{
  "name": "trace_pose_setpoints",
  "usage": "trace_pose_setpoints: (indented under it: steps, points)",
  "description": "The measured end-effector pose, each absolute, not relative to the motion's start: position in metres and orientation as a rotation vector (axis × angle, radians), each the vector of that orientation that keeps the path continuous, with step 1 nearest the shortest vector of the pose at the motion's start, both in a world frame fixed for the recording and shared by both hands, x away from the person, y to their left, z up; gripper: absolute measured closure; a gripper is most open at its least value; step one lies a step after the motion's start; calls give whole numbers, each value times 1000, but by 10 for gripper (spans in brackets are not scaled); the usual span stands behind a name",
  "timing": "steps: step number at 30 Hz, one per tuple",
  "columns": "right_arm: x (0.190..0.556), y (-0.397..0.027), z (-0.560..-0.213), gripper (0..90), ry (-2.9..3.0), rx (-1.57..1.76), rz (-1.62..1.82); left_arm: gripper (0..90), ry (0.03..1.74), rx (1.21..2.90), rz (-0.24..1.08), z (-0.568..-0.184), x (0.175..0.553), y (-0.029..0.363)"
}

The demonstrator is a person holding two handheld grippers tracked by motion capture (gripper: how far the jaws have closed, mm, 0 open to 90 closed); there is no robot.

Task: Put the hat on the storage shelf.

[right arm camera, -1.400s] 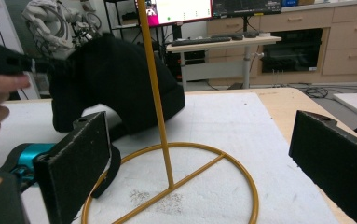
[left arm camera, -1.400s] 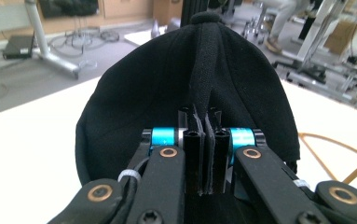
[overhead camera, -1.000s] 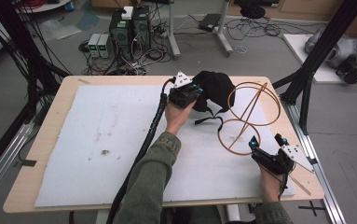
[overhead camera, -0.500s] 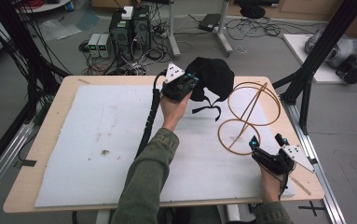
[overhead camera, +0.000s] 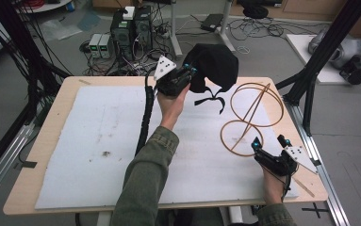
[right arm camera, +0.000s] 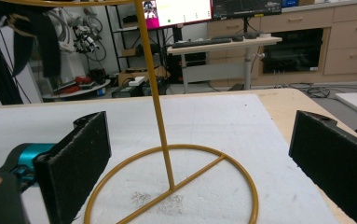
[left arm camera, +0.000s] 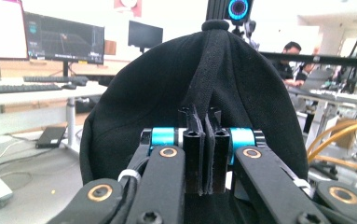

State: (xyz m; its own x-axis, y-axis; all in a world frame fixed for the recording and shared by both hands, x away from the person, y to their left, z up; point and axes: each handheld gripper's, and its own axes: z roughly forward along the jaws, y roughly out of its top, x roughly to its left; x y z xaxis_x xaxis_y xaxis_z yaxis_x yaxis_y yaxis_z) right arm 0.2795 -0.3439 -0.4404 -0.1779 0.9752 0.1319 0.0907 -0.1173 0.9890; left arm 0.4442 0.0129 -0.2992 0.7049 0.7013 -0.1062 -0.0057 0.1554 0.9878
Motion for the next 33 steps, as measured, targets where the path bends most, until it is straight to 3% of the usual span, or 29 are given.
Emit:
trace_pose_setpoints:
  steps: [16, 33]
  points:
    - [279, -343, -440, 45, 1342, 1268, 1401, 877, 579, 1212, 508, -279, 431, 23]
    - [279, -343, -440, 45, 1348, 1265, 1402, 876, 430, 1180, 356, -256, 414, 2]
